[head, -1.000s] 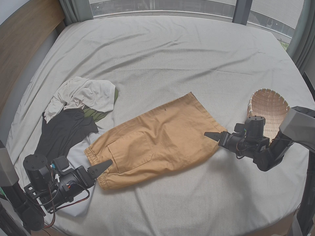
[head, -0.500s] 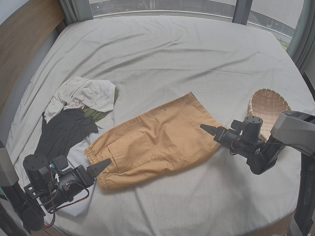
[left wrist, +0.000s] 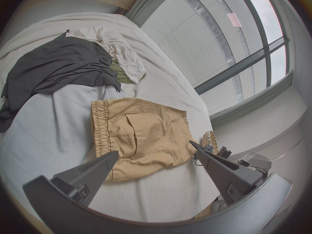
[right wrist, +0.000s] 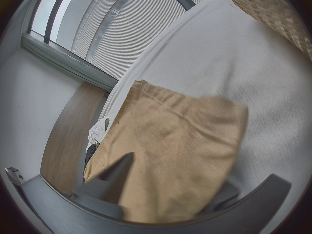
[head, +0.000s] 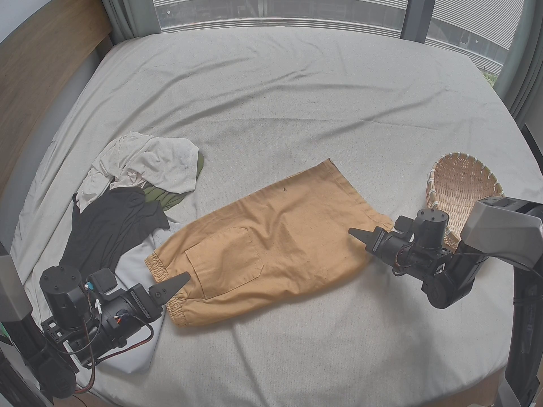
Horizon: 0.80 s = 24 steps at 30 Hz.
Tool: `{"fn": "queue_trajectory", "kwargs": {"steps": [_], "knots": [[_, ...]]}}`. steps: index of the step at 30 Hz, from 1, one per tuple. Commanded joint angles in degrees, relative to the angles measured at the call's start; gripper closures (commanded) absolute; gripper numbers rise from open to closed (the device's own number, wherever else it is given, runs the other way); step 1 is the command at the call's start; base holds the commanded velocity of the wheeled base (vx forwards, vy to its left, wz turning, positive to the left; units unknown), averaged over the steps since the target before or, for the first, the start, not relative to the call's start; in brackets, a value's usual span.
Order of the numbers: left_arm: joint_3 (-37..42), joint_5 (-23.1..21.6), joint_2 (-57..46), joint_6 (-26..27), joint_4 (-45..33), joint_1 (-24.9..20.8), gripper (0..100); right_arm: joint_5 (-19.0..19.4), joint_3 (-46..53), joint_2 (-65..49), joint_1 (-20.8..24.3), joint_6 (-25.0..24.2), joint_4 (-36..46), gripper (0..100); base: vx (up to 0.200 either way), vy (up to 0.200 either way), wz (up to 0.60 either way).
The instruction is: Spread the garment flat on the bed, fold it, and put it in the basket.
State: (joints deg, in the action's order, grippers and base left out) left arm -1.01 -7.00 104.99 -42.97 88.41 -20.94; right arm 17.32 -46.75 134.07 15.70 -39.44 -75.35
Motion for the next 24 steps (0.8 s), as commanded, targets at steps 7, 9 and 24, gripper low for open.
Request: {"fn": "queue_trajectory", "kwargs": {"steps": [7, 9, 24], "knots": [[1.0, 0.1, -0.1, -0.1, 0.0, 0.0, 0, 0.0, 9.6, -0.4, -0.1, 0.4, -9.0, 100, 0.0, 0.0, 0.0], [1.0, 0.1, 0.1, -0.1, 0.0, 0.0, 0, 0.0, 11.4, -0.8, -0.1, 1.5, -9.9, 100, 0.0, 0.0, 0.0], [1.0, 0.1, 0.5, -0.3, -0.1, -0.2, 0, -0.3, 25.8, -8.4, -2.5, 9.6, -11.2, 100, 0.0, 0.0, 0.0]]}}
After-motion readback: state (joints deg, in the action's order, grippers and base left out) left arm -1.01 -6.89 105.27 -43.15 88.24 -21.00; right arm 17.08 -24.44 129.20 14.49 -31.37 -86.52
